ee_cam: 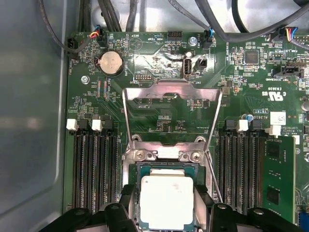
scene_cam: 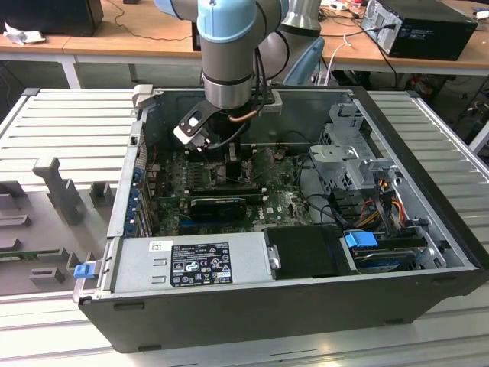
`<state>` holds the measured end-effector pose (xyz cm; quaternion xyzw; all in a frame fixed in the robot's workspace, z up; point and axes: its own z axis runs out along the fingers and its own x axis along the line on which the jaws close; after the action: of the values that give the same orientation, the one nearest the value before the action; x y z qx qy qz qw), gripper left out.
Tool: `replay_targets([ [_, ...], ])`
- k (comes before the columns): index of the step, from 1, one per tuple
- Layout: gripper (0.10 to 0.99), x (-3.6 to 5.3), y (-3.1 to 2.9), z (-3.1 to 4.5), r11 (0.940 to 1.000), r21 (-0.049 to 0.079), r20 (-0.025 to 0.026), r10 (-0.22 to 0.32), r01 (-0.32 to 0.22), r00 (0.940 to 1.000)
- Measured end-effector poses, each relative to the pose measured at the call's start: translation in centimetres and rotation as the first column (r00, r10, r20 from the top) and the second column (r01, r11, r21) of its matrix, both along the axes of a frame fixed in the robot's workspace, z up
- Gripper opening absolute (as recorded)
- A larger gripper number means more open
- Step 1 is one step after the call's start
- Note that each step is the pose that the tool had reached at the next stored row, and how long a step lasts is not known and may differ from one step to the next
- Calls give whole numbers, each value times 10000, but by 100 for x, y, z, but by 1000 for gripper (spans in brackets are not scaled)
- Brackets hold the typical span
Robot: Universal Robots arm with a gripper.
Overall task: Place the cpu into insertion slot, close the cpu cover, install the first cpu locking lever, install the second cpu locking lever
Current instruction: 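Place the cpu into insertion slot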
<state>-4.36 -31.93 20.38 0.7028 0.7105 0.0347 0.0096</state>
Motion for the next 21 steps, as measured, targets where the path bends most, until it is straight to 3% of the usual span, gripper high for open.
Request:
replay_targets([
  [5,604,0,-2,94,10000,-17,1,-1,1,10000],
  [8,584,0,-24,104,10000,-29,1,0,0,10000],
  [11,396,0,-45,105,10000,-29,1,0,0,10000],
  [12,396,0,-48,106,10000,-30,1,-1,1,10000],
  [13,337,0,-50,106,10000,-29,1,-1,1,10000],
  [14,216,0,-53,108,10000,-31,0,-1,1,10000],
  [15,157,0,-55,111,10000,-30,1,0,0,10000],
  [17,106,0,-55,122,10000,-30,1,0,0,10000],
  [21,106,0,-55,176,10000,-29,1,-1,1,10000],
])
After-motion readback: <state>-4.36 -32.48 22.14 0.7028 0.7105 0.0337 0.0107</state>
